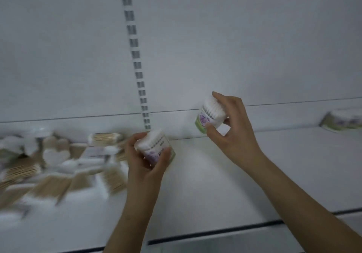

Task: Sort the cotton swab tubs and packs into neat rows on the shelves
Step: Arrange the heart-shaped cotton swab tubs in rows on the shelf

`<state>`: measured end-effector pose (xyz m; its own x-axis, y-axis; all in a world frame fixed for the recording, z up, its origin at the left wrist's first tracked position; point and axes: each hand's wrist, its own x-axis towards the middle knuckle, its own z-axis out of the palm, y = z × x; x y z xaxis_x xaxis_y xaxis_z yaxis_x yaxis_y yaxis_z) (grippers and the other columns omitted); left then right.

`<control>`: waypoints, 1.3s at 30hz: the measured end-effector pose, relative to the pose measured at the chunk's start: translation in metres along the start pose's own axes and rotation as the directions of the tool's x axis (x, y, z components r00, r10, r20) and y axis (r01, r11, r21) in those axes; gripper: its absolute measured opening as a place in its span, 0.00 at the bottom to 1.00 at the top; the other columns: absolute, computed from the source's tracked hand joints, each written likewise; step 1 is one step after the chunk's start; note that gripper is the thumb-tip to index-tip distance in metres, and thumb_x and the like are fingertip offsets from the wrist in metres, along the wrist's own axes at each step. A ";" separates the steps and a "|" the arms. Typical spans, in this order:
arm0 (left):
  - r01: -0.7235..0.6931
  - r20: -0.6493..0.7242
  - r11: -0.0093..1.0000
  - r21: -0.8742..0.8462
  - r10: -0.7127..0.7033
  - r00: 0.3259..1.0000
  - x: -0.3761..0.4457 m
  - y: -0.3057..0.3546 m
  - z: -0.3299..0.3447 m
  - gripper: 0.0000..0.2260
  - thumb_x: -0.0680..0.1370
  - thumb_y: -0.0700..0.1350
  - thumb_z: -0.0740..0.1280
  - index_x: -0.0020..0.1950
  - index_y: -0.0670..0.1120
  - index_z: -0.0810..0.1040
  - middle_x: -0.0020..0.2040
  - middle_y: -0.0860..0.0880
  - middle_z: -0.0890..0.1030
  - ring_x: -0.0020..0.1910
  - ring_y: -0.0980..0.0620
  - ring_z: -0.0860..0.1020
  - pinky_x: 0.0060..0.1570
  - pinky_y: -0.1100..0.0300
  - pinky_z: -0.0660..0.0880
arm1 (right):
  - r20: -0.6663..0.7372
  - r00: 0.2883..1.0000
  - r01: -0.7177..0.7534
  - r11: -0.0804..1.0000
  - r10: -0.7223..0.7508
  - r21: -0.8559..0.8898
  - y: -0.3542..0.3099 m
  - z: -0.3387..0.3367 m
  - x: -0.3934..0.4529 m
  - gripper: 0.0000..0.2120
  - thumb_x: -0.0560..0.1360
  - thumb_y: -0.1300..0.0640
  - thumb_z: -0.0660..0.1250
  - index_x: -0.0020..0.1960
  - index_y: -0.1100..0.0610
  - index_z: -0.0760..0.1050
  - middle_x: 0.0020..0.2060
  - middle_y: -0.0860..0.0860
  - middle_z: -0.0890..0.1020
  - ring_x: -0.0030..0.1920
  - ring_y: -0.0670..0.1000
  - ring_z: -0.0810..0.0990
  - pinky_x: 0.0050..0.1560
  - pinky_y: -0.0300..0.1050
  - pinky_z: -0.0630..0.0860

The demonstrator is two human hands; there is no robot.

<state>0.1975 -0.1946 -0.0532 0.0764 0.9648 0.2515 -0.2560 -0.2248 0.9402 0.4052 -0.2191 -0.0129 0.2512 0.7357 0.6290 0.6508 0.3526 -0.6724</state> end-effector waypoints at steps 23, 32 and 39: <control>0.086 0.376 0.950 0.300 -0.200 0.905 -0.050 -0.095 0.356 0.26 0.75 0.41 0.74 0.67 0.52 0.65 0.58 0.50 0.78 0.49 0.56 0.80 0.47 0.60 0.78 | -0.132 0.970 -0.231 0.943 0.204 -0.239 0.175 -0.334 -0.077 0.31 0.78 0.50 0.66 0.77 0.46 0.55 0.67 0.42 0.64 0.66 0.41 0.67 0.62 0.44 0.74; -0.123 0.341 0.868 0.480 -0.056 0.938 0.014 -0.143 0.394 0.28 0.69 0.43 0.79 0.65 0.55 0.72 0.60 0.44 0.73 0.59 0.42 0.74 0.55 0.45 0.77 | -0.052 0.996 -0.084 0.888 0.068 -0.452 0.232 -0.332 -0.030 0.26 0.77 0.52 0.69 0.72 0.53 0.64 0.65 0.45 0.69 0.63 0.45 0.71 0.61 0.46 0.73; -0.156 0.289 0.844 0.513 0.001 0.957 0.021 -0.160 0.409 0.29 0.70 0.41 0.78 0.67 0.47 0.71 0.60 0.47 0.72 0.58 0.41 0.74 0.60 0.42 0.73 | 0.114 0.993 0.018 0.899 0.036 -0.438 0.271 -0.334 -0.004 0.26 0.78 0.52 0.68 0.73 0.53 0.63 0.67 0.46 0.68 0.67 0.42 0.68 0.64 0.35 0.66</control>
<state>0.6346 -0.1941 -0.1040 0.3517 0.8838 0.3085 0.2665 -0.4104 0.8721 0.8200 -0.3193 -0.0676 0.1912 0.8089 0.5560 0.9031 0.0769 -0.4225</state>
